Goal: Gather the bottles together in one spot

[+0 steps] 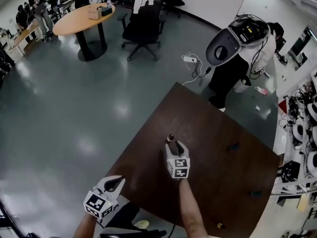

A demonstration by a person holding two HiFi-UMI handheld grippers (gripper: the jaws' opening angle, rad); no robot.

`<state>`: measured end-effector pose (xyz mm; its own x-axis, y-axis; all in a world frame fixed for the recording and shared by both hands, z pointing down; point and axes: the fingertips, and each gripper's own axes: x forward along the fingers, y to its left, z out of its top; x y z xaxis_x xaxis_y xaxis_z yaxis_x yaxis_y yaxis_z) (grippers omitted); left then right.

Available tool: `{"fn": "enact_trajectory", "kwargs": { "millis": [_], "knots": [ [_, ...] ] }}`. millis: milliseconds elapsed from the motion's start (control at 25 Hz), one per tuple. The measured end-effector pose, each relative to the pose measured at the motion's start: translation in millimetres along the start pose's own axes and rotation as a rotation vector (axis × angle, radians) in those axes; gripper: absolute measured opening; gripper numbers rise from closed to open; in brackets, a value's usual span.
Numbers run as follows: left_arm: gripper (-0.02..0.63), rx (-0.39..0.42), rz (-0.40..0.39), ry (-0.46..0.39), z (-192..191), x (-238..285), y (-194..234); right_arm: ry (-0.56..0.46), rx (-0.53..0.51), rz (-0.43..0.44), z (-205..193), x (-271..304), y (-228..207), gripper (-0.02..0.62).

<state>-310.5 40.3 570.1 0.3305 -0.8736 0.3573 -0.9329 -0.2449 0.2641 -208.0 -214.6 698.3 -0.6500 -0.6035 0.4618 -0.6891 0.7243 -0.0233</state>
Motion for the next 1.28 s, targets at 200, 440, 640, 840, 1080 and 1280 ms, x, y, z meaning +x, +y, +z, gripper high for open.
{"fn": "enact_trajectory", "kwargs": {
  "millis": [200, 440, 640, 840, 1080, 1280],
  "knots": [
    [0.002, -0.015, 0.016, 0.012, -4, -3, 7, 0.032, 0.045, -0.018, -11, 22, -4, 0.201],
    [0.002, -0.035, 0.027, 0.019, -6, 0, 16, 0.047, 0.062, -0.038, -21, 37, -11, 0.204],
    [0.002, -0.042, 0.037, 0.030, -6, 1, 24, 0.031, 0.049, -0.052, -17, 42, -14, 0.166],
    [0.002, -0.039, 0.036, 0.029, -6, 3, 25, 0.035, 0.039, -0.060, -19, 41, -16, 0.137],
    [0.002, -0.033, 0.021, 0.022, -3, 0, 22, 0.023, 0.029, -0.074, -21, 27, -14, 0.133],
    [0.002, -0.025, -0.002, 0.022, -2, -2, 16, 0.006, 0.024, -0.086, -22, 4, -15, 0.132]
  ]
}}
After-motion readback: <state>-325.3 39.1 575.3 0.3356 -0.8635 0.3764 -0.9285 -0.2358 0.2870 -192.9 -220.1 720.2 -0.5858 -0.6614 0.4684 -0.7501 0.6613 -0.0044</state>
